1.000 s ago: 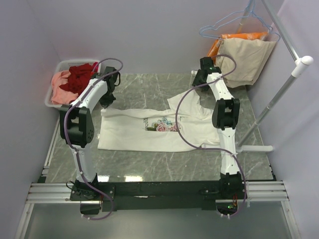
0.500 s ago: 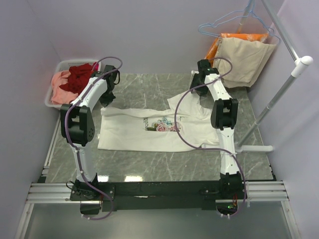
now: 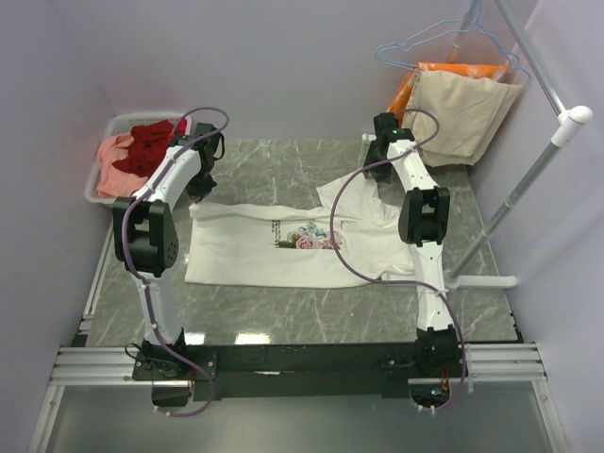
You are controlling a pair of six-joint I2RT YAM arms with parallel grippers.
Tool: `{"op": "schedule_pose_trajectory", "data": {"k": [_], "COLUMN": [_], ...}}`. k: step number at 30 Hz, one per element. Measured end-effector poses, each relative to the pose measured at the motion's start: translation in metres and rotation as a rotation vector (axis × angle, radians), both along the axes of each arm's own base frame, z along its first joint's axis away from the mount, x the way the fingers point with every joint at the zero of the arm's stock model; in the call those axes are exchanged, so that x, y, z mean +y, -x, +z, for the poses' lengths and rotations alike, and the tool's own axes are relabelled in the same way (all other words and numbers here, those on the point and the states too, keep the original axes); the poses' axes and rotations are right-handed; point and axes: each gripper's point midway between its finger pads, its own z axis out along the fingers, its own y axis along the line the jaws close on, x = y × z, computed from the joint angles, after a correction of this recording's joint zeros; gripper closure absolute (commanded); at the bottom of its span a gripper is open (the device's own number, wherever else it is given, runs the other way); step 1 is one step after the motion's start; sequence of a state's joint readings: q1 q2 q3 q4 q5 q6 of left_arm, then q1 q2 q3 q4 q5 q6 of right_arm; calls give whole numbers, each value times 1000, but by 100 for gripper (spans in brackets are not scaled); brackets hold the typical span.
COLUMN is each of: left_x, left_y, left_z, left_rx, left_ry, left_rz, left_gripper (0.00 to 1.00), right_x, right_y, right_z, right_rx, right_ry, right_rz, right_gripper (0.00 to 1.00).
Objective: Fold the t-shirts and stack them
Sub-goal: Fold the tshirt
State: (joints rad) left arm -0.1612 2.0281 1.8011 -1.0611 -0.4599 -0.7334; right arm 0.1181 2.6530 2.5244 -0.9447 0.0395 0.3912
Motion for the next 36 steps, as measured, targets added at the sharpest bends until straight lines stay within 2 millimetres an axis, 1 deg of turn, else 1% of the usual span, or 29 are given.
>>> {"op": "schedule_pose_trajectory", "data": {"k": [1, 2, 4, 5, 7, 8, 11, 15, 16, 22, 23, 24, 36], "left_x": [0, 0, 0, 0, 1, 1, 2, 3, 3, 4, 4, 4, 5], "left_y": [0, 0, 0, 0, 0, 0, 0, 0, 0, 0, 0, 0, 8], "left_z": [0, 0, 0, 0, 0, 0, 0, 0, 0, 1, 1, 1, -1], "left_rx": [0, 0, 0, -1, -1, -1, -1, 2, 1, 1, 1, 1, 13], "left_ry": [0, 0, 0, 0, 0, 0, 0, -2, -2, -4, -3, -3, -6], "left_rz": [0, 1, 1, 1, 3, 3, 3, 0, 0, -2, -2, -2, -2], "left_gripper": [98, 99, 99, 99, 99, 99, 99, 99, 99, 99, 99, 99, 99], "right_x": [0, 0, 1, 1, 3, 4, 6, 8, 9, 9, 9, 9, 11], "right_y": [0, 0, 0, 0, 0, -1, 0, 0, 0, 0, 0, 0, -2], "right_z": [0, 0, 0, 0, 0, 0, 0, 0, 0, 0, 0, 0, -2], "right_rx": [0, 0, 0, 0, -2, -3, -2, -1, -1, -1, -1, -1, -10], "right_ry": [0, 0, -3, -5, -8, -10, -11, -12, -12, -14, -14, -14, -29], "right_rz": [0, 0, 2, 5, 15, 21, 32, 34, 35, 33, 33, 32, 7], "right_gripper": [54, 51, 51, 48, 48, 55, 59, 61, 63, 63, 89, 100, 100]}}
